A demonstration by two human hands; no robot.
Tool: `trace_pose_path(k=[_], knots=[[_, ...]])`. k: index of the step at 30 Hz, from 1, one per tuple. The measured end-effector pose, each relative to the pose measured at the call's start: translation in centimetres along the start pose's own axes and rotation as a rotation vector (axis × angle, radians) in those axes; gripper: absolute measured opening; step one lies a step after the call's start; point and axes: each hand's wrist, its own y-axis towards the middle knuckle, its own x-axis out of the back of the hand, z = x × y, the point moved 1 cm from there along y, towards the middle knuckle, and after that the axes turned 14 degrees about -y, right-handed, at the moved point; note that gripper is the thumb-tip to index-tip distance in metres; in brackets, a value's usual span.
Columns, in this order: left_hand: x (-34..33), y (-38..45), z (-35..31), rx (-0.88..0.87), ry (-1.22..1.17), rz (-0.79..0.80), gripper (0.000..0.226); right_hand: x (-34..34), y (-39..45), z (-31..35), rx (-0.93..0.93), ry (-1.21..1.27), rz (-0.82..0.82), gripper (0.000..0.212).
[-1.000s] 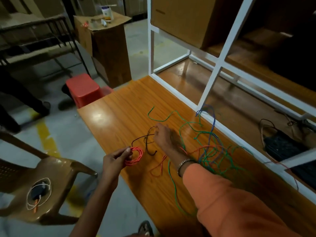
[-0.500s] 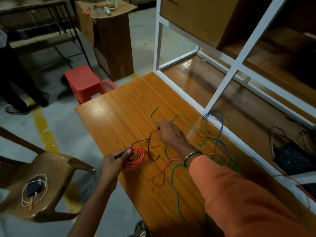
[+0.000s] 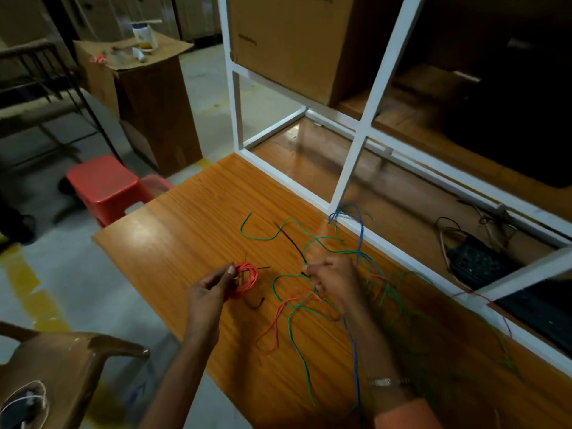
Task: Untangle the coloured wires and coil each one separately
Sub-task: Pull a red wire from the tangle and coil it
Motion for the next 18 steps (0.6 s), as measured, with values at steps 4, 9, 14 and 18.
trace_pose_path(k=[4, 9, 14, 18], knots=[[-3.3, -0.3, 0.1, -0.144, 0.029, 0.035, 0.015, 0.3, -5.7, -1.4, -0.121, 0.147, 0.216, 0.017], [-6.8, -0.9, 0.8, -0.253, 0.097, 0.082, 0.021, 1.6, -8.8, -1.9, -0.132, 0.113, 0.215, 0.019], [-9.1, -3.4, 2.5, -0.317, 0.164, 0.18, 0.017, 3.3, -10.2, -2.2, -0.172, 0.087, 0.137, 0.027], [-10.3, -5.7, 3.0, -0.372, 0.191, 0.247, 0.018, 4.9, -10.9, -3.1, -0.186, 0.132, 0.097, 0.023]])
